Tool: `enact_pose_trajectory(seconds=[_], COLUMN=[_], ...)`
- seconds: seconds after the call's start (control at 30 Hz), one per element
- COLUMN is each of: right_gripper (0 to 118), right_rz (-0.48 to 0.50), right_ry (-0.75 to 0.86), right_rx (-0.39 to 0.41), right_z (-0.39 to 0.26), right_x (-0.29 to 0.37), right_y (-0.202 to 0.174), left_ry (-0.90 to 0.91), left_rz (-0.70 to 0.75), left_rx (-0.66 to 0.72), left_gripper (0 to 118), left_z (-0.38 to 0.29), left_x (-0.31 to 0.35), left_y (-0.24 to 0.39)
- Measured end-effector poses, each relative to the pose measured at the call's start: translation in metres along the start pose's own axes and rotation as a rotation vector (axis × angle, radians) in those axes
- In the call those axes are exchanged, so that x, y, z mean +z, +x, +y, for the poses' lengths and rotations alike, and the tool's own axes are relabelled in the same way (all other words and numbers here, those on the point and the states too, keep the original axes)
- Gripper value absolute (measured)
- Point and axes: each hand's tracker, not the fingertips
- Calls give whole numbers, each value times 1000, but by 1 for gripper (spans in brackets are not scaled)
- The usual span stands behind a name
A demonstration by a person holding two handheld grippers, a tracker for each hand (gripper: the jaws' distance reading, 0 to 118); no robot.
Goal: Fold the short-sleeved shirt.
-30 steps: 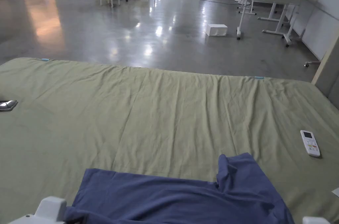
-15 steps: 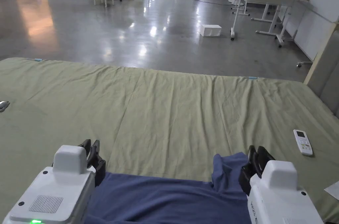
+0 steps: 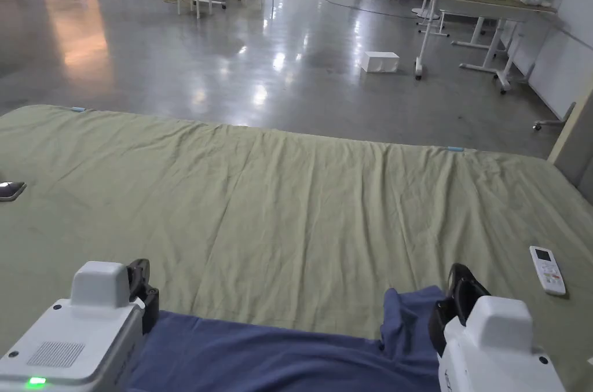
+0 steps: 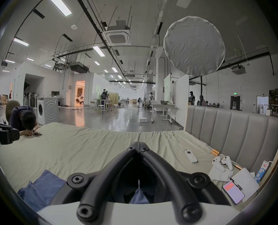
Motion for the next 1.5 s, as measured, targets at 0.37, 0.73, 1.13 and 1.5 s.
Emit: enact_pose_trajectory(seconds=[0.37, 0.73, 1.13, 1.5], right_gripper=[0, 0, 0, 0], right_rz=[-20, -52, -88, -84], right_ry=[-155, -282, -379, -523], right_rx=[48, 87, 60, 65], right_z=[-40, -79, -104, -101], right_x=[-34, -53, -64, -103], right_y=[11, 25, 49, 90], left_ry=[-507, -693, -726, -594], left_rz=[-18, -19, -93, -147], left_rx=[-57, -29, -115, 18], left_gripper=[31, 62, 8, 5], left_z=[-46, -74, -78, -51], left_x=[-152, -233, -228, -186], left_y=[-37, -39, -12, -29])
